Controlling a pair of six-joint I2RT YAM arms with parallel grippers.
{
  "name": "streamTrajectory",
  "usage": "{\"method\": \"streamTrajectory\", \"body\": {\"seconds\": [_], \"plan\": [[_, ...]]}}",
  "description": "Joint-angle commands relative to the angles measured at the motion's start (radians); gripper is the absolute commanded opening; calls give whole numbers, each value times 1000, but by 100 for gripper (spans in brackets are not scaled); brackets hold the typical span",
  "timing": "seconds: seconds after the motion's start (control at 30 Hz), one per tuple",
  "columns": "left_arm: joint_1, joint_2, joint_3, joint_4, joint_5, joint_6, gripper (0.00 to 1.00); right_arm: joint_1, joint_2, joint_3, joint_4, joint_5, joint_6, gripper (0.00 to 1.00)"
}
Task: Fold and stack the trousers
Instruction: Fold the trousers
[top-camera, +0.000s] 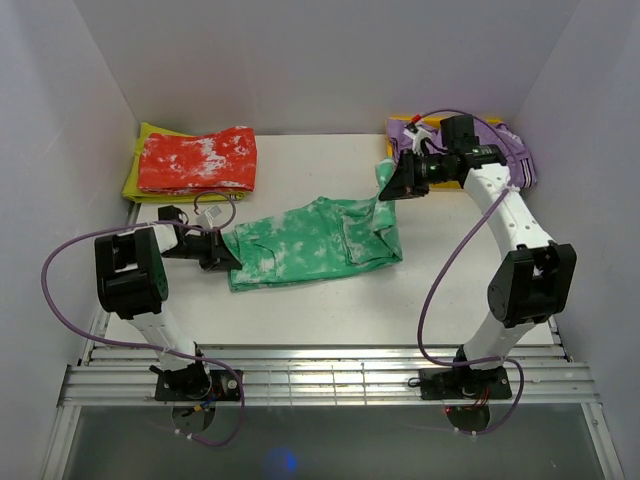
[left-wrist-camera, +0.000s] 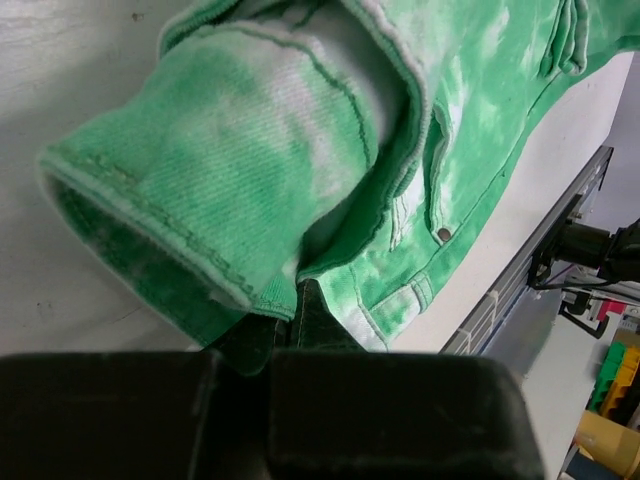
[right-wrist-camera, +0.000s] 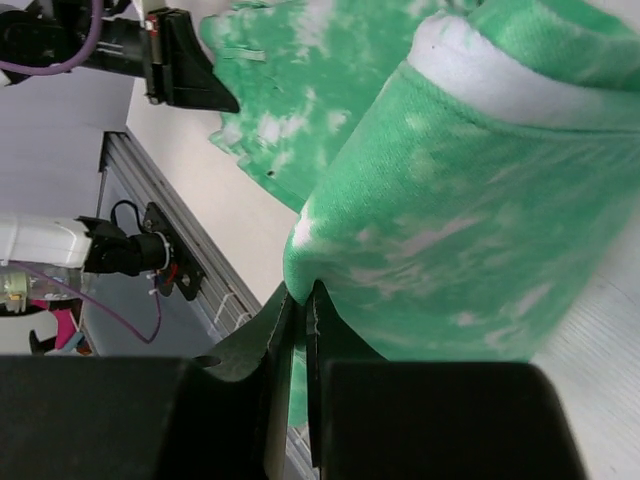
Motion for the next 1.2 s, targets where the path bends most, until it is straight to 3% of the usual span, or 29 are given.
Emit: {"method": "streamTrajectory", "body": {"seconds": [0.0, 0.47, 0.87, 1.17], "plan": [[-12, -48, -5, 51, 49, -36, 0, 85, 32, 73, 140, -13, 159, 8], [-12, -6, -61, 133, 78, -79, 0, 448, 302, 208, 364, 67, 377, 8], [-13, 4, -112, 198, 88, -128, 0, 580, 531, 334, 483, 87, 477, 8], [-13, 10, -134, 238, 95, -189, 0, 668, 606, 385, 549, 79, 546, 8]]}}
